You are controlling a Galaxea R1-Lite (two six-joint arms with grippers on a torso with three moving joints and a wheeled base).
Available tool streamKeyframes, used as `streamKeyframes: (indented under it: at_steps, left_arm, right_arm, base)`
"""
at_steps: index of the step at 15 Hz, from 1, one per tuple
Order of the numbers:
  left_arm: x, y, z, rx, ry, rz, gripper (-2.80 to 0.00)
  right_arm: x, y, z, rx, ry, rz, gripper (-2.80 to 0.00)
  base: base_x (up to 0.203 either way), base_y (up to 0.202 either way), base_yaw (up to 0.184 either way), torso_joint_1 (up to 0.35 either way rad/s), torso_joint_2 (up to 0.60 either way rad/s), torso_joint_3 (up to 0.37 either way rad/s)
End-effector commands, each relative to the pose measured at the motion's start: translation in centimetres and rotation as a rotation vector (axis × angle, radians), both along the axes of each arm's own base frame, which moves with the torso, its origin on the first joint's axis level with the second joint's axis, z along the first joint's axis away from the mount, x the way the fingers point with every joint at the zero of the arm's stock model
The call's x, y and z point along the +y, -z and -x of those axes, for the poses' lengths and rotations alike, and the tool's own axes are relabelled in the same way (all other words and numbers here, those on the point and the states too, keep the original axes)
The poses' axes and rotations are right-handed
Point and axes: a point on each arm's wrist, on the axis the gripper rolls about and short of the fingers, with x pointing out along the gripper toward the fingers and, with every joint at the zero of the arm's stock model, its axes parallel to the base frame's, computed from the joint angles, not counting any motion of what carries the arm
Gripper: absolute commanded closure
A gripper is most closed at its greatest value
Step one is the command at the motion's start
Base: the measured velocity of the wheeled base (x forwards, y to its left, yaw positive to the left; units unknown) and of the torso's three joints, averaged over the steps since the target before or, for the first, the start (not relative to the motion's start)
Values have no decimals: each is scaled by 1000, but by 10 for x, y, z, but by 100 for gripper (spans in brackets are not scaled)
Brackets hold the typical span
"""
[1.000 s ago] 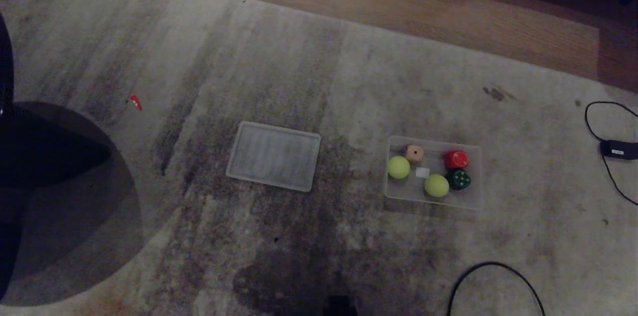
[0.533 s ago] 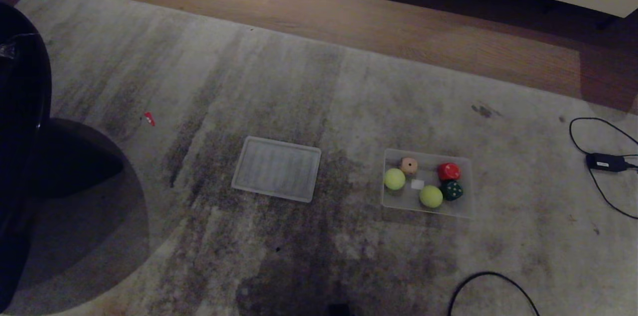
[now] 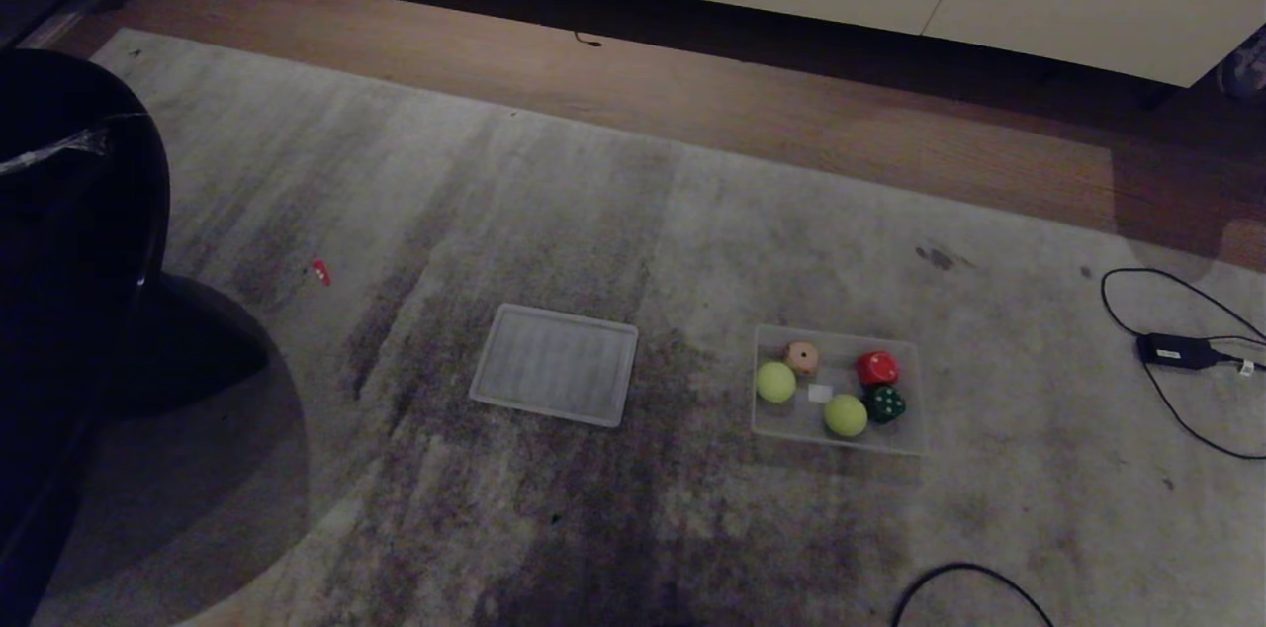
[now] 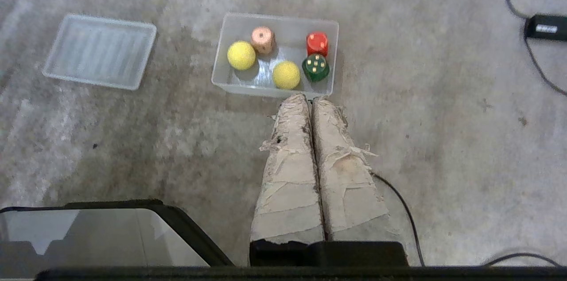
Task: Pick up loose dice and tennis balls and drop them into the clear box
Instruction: Pick up toys out of the box
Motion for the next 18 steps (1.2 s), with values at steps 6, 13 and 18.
streamKeyframes:
  at_steps: [6, 13, 18]
  left_arm:
    - [0, 0, 0, 3, -1, 3, 0]
    - [0, 0, 0, 3, -1, 4, 0]
    - [0, 0, 0, 3, -1, 4, 0]
  right_arm:
    - [0, 0, 0, 3, 0, -2, 0]
    - [0, 0, 0, 3, 0, 0, 0]
    - [0, 0, 0, 3, 0, -1, 0]
  base:
    - [0, 0, 0, 3, 5, 205]
    - [0, 0, 0, 2, 1, 202]
    - [0, 0, 0, 1, 3, 206]
